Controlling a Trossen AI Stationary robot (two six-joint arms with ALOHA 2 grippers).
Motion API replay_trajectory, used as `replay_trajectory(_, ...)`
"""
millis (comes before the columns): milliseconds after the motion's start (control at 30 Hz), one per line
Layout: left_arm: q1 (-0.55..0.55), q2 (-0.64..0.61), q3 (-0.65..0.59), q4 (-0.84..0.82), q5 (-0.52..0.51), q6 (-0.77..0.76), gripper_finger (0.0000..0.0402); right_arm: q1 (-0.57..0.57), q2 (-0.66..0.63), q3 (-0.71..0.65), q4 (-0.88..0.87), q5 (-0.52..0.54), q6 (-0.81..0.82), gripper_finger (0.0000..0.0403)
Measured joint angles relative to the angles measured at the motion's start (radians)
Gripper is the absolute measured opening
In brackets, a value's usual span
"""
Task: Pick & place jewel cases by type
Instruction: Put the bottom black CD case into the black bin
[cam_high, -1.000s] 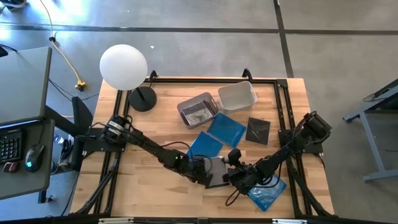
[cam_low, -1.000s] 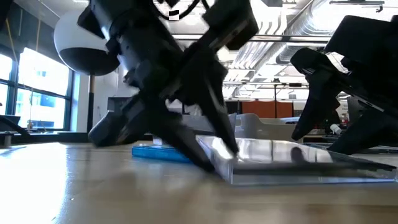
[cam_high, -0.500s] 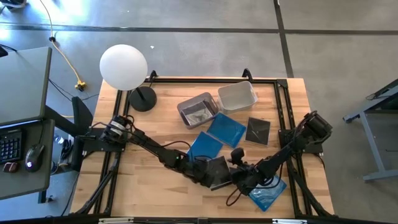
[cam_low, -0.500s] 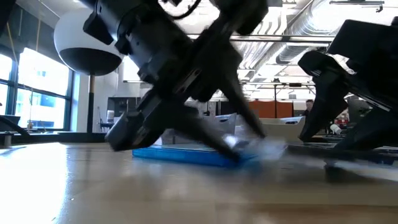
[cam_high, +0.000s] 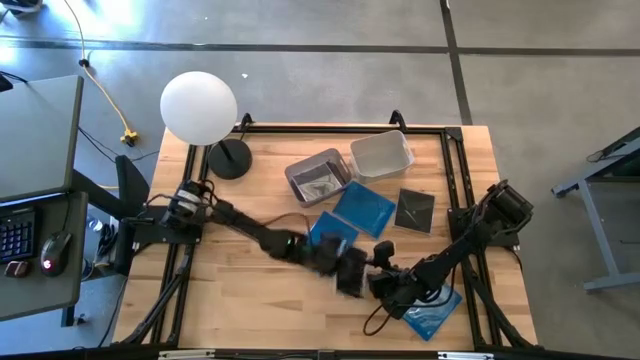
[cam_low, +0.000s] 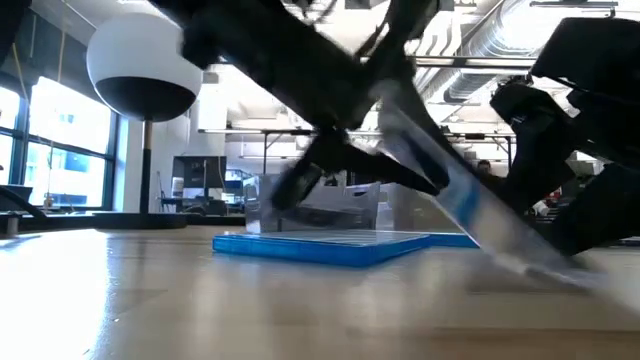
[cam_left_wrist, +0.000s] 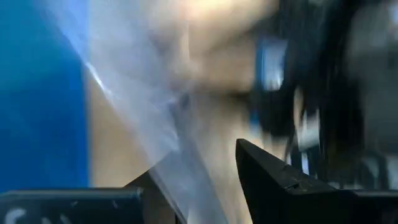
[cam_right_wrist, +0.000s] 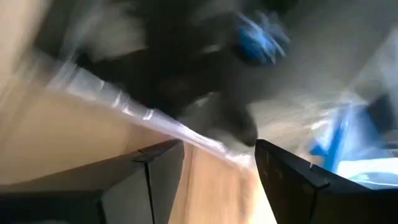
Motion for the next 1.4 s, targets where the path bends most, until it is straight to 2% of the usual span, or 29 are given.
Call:
replay_trajectory(100, 0.031, 0.003, -0.004, 0.037, 0.009, 0.042, 0.0116, -0.016, 0.000, -0.003, 0.044, -0.020, -0.023, 0.0197)
replay_trajectory(333, 0.087, 0.002, -0.002, -0.014, 0.154, 0.065, 0.0117, -0.029, 0.000, -0.003, 0.048, 0.012, -0.053, 0.0197)
replay_trajectory(633, 0.102, 0.003, -0.002, -0.083, 0.199, 0.133, 0.0114, -0.017, -0.002, -0.003, 0.026, 0.069, -0.049, 0.0197)
replay_trajectory(900, 0.101, 0.003, -0.003, -0.099, 0.206, 0.185, 0.0058, 0.016, -0.003, -0.003, 0.025, 0.180, -0.007, 0.0197)
replay_trajectory(1067, 0.101, 0.002, -0.002, -0.087, 0.211, 0.230, 0.0030, 0.053, -0.005, -0.003, 0.022, 0.201, 0.019, 0.0197)
replay_trajectory(1267, 0.102, 0.001, -0.003, -0.040, 0.211, 0.297, 0.0027, 0.130, -0.056, -0.003, 0.017, 0.205, 0.116, 0.0197)
replay_trajectory(1400, 0.125, -0.010, -0.005, -0.026, 0.253, 0.349, 0.0026, 0.199, -0.132, -0.003, 0.014, 0.279, 0.149, 0.0197)
